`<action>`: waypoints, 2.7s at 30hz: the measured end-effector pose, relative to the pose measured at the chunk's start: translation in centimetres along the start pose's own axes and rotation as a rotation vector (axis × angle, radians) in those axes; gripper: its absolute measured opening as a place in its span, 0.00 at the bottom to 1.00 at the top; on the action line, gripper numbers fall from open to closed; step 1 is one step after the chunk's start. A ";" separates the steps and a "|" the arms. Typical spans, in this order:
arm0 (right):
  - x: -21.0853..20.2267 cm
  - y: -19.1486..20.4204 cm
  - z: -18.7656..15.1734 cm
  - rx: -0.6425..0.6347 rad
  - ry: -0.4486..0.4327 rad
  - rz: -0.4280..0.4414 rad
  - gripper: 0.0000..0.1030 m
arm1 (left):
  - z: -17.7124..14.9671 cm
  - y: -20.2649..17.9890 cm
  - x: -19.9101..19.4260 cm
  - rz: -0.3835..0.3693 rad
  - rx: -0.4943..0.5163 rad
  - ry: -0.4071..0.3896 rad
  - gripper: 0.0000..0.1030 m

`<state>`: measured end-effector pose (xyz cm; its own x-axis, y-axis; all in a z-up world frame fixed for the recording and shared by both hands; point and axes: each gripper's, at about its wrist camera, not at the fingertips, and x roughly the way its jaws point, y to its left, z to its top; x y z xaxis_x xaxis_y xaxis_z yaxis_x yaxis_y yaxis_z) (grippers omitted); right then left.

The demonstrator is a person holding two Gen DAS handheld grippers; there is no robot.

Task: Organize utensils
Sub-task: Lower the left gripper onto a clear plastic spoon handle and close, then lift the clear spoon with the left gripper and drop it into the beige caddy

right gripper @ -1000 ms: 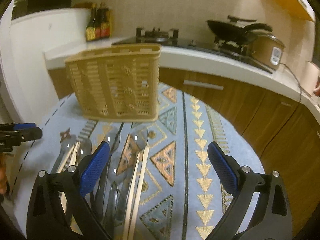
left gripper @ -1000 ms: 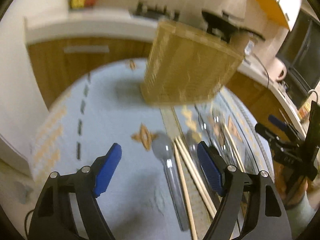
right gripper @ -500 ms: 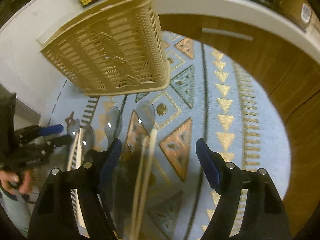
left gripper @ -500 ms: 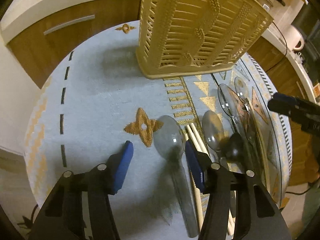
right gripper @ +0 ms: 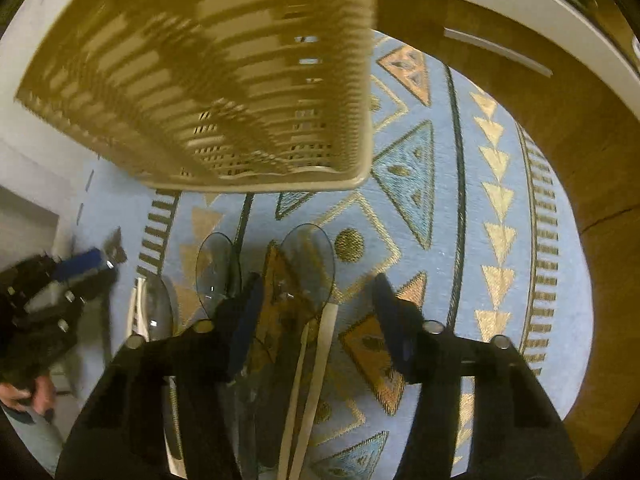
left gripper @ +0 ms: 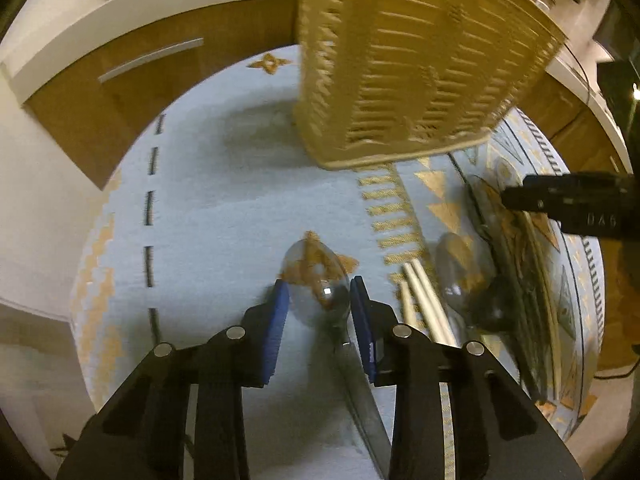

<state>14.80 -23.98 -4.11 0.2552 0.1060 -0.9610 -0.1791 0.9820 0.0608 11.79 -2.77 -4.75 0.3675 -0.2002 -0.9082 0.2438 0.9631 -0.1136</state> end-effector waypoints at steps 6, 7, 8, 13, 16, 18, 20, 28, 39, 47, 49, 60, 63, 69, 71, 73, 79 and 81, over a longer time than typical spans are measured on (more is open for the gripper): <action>0.2 0.3 0.4 -0.004 0.010 -0.053 0.38 | 0.0 2.5 -0.9 -0.052 -0.016 0.014 0.30; 0.1 0.1 0.6 0.002 0.014 -0.036 0.38 | 0.0 2.7 -0.9 -0.066 -0.021 0.023 0.30; 0.1 0.0 0.8 0.000 0.022 -0.027 0.38 | 0.0 2.8 -0.8 -0.077 -0.026 0.033 0.31; 0.3 1.2 1.9 -0.022 0.060 -0.073 0.38 | 0.5 3.3 -0.6 -0.069 -0.036 0.083 0.34; 0.5 2.3 2.1 -0.039 0.069 -0.104 0.38 | 1.2 2.1 -0.1 -0.005 0.004 0.106 0.38; 0.8 3.1 2.2 -0.051 0.069 -0.119 0.37 | 1.3 0.8 0.3 0.050 0.036 0.112 0.38; 0.8 3.9 2.1 -0.069 0.063 -0.118 0.28 | 1.4 0.3 0.4 0.094 0.052 0.108 0.37; -0.1 7.0 0.2 -0.140 -0.034 -0.088 0.27 | 0.4 1.1 -1.2 0.067 0.013 0.019 0.30; -12.3 4.1 -2.6 -0.117 -0.388 0.084 0.27 | -0.2 0.3 -12.8 -0.075 0.004 -0.393 0.30; -21.9 2.2 -1.8 -0.106 -0.650 0.110 0.27 | 2.9 -3.6 -20.8 -0.014 0.011 -0.753 0.30; -23.6 1.9 -0.8 -0.091 -0.726 0.107 0.27 | 4.2 -3.7 -22.1 0.004 -0.005 -0.820 0.30; -22.7 0.1 5.5 0.042 -0.938 -0.026 0.27 | 8.2 -3.7 -19.9 0.167 -0.097 -1.004 0.30; -20.3 0.1 6.3 0.035 -0.935 -0.059 0.27 | 8.9 -3.3 -18.2 0.191 -0.107 -1.017 0.30; -15.8 0.0 7.0 0.011 -0.876 -0.077 0.27 | 9.6 -2.4 -15.3 0.229 -0.097 -0.982 0.30; -15.3 0.2 6.9 0.007 -0.864 -0.073 0.27 | 9.5 -2.3 -14.5 0.238 -0.096 -0.978 0.30; -14.8 0.2 6.9 0.004 -0.851 -0.070 0.28 | 9.4 -2.2 -13.9 0.239 -0.089 -0.970 0.30; -13.7 0.2 6.4 -0.008 -0.828 -0.061 0.28 | 9.0 -2.4 -12.8 0.243 -0.061 -0.947 0.31; -13.5 0.2 6.2 -0.012 -0.822 -0.049 0.28 | 8.8 -2.5 -12.5 0.242 -0.049 -0.936 0.31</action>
<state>17.17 -24.27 10.55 0.8764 0.1489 -0.4580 -0.1589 0.9872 0.0168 14.50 -4.30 10.45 0.9742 -0.0371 -0.2226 0.0377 0.9993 -0.0017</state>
